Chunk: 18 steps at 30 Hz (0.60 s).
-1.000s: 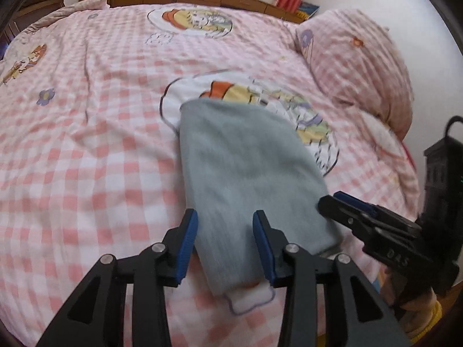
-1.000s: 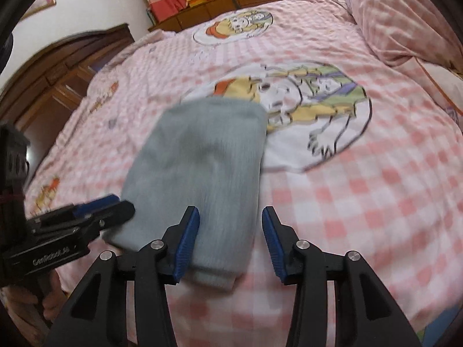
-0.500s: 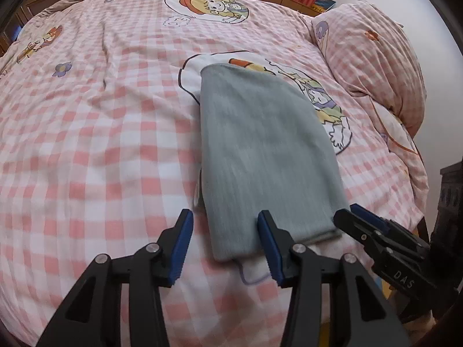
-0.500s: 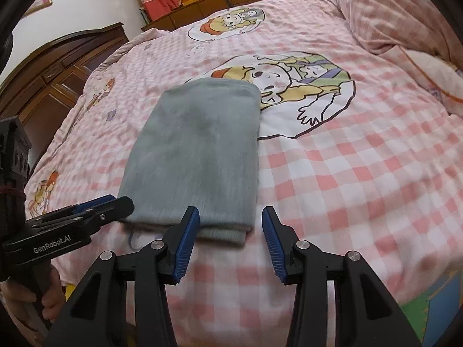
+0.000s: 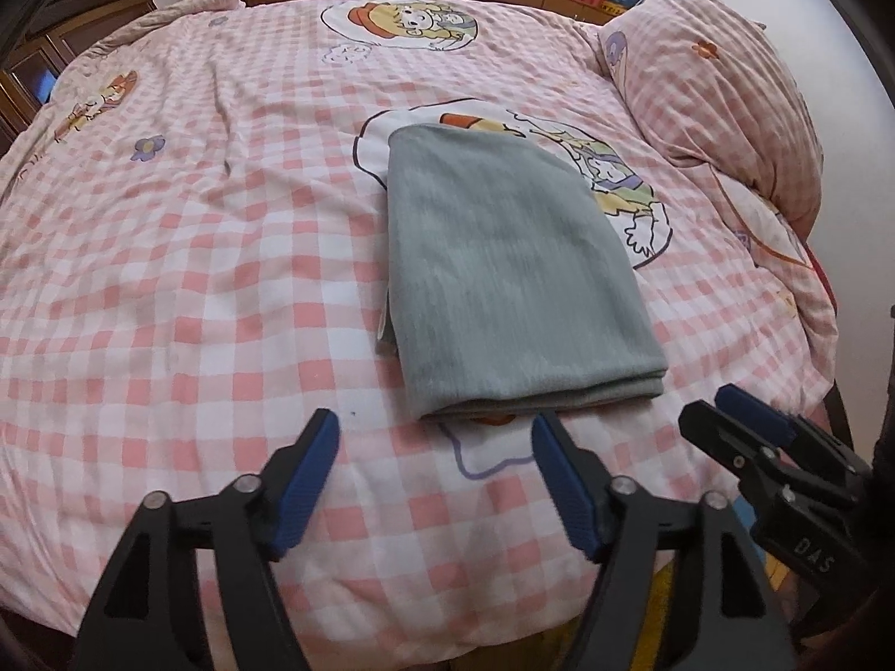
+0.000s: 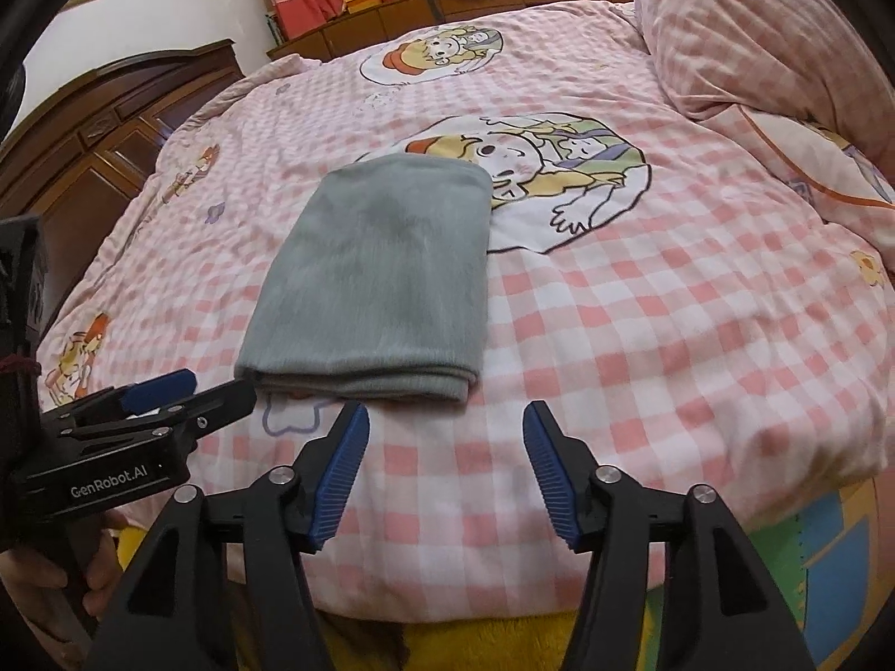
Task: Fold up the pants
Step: 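Open both tools and pull them back from the folded sweatpants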
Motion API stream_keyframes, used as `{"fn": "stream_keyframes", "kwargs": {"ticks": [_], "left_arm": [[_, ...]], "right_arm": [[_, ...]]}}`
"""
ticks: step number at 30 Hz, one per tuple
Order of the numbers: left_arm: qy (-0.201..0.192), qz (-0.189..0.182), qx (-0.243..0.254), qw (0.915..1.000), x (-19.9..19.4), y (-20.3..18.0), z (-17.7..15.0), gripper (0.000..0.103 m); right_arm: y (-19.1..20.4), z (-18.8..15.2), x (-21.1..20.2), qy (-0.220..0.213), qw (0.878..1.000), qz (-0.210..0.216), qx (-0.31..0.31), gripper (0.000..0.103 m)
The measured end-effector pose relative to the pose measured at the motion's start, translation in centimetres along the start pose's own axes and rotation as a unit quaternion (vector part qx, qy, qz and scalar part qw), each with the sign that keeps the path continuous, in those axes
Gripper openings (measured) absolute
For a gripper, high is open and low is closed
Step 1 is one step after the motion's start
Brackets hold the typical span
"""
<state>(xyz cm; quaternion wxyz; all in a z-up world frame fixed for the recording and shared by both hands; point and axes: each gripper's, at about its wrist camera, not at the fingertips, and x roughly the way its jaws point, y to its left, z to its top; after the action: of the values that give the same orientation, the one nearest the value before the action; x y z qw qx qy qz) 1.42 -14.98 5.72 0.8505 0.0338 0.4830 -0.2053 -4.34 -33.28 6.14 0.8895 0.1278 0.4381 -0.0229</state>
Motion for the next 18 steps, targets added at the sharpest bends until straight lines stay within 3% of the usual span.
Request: {"fn": "stream_keyframes", "kwargs": {"ticks": [7,11,18], "left_arm": [[0.007,0.011,0.002,0.9999,0.0,-0.1,-0.7,0.083],[0.016,0.032,0.001,0.9994,0.5,-0.1,-1.0,0.091],[0.024,0.06,0.016,0.9978,1.7,-0.4,-1.7,0.098]], "right_arm": [[-0.3,-0.7,-0.2,0.007,1.0,-0.004,0.007,0.064],[-0.2,-0.9,0.0,0.01,1.0,-0.01,0.002,0.066],[-0.6,-1.6,1.8,0.026,0.999,-0.04,0.002,0.068]]}}
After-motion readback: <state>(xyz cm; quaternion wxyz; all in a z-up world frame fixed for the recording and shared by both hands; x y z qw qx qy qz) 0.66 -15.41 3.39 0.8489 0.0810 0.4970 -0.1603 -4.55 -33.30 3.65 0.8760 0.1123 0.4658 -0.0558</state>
